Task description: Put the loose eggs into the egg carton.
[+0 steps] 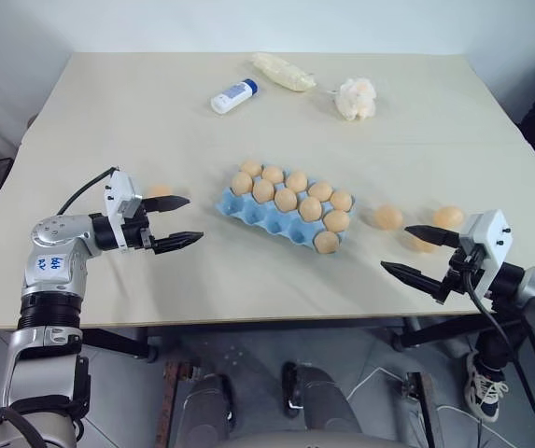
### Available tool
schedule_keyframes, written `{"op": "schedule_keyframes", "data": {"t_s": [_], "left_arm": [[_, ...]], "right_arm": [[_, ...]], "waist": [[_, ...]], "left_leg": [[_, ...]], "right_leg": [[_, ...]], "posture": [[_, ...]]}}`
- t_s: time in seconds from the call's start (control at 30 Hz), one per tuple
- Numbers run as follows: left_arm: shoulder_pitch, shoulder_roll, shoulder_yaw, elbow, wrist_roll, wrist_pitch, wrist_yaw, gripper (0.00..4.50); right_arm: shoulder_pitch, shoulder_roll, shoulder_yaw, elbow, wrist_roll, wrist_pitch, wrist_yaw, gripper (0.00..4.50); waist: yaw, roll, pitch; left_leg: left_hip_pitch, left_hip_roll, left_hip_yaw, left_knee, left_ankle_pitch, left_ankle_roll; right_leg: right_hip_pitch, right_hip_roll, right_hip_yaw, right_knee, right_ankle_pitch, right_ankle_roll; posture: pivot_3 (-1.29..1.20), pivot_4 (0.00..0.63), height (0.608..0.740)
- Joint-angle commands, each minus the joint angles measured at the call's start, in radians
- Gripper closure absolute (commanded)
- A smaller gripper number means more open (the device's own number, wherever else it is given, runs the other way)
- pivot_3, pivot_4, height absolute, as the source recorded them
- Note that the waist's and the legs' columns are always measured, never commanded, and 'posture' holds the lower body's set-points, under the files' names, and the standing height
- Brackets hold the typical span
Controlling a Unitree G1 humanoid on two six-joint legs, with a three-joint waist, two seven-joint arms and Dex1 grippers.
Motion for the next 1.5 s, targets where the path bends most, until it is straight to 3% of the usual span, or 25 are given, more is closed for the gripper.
{"op": "schedule_keyframes", "data": {"t_s": [0.03, 0.33, 0.6, 0.77, 0.97, 1.1, 1.5], "left_arm": [[-0.029, 0.001, 0.004, 0.0, -0.008, -0.039, -0.009, 0.02], [-0.064, -0.016, 0.009, 0.016, -0.011, -0.022, 0.048, 0.02], [-0.089, -0.052, -0.009, 0.041, -0.025, -0.056, -0.004, 0.02], [-0.136, -0.084, -0.032, 0.108, -0.019, -0.106, -0.091, 0.02], [-0.199, -0.131, -0.02, 0.199, -0.045, -0.162, -0.199, 0.02], [-0.219, -0.137, 0.0, 0.227, -0.073, -0.176, -0.265, 0.02], [-0.145, -0.113, 0.033, 0.137, -0.095, -0.173, -0.232, 0.02]], "right_arm": [[-0.003, -0.003, -0.045, -0.009, -0.002, -0.021, -0.005, 0.0], [0.042, 0.023, -0.088, -0.056, 0.012, -0.003, -0.064, 0.0], [0.182, 0.125, -0.207, -0.236, 0.035, 0.053, -0.248, 0.0], [0.288, 0.251, -0.269, -0.357, 0.05, 0.079, -0.401, 0.0], [0.361, 0.431, -0.241, -0.369, -0.063, -0.008, -0.559, 0.0], [0.32, 0.506, -0.202, -0.296, -0.128, -0.071, -0.615, 0.0], [-0.041, 0.487, -0.088, 0.048, -0.273, -0.129, -0.694, 0.0]], "waist": [[0.0, 0.0, 0.0], [-0.001, 0.0, 0.0], [0.003, 0.0, 0.0], [0.003, 0.0, 0.0], [-0.004, 0.0, 0.0], [-0.006, 0.0, 0.0], [-0.009, 0.002, 0.001]], "left_leg": [[0.0, 0.0, 0.0, 0.0, 0.0, 0.0], [0.0, 0.0, 0.0, 0.0, 0.0, 0.0], [0.0, 0.0, 0.0, 0.0, -0.001, 0.0], [-0.001, 0.0, -0.001, 0.0, -0.003, -0.003], [-0.001, 0.0, 0.0, 0.0, -0.004, -0.004], [-0.001, 0.0, 0.0, 0.0, -0.003, -0.004], [0.0, 0.0, 0.001, 0.0, 0.0, 0.001]], "right_leg": [[0.0, 0.0, 0.0, 0.0, 0.0, 0.0], [0.0, 0.0, 0.0, 0.0, 0.0, 0.0], [0.0, 0.0, 0.0, -0.001, 0.0, 0.0], [0.001, 0.0, -0.001, -0.001, 0.0, 0.0], [0.001, 0.0, 0.0, -0.002, 0.0, -0.001], [0.001, 0.001, 0.0, -0.003, -0.001, -0.002], [0.001, 0.001, 0.001, -0.002, -0.001, -0.002]], "posture": [[0.0, 0.15, 0.74], [0.0, 0.15, 0.74], [0.0, 0.15, 0.74], [0.0, 0.15, 0.74], [0.0, 0.15, 0.74], [0.0, 0.15, 0.74], [0.0, 0.15, 0.74]]}}
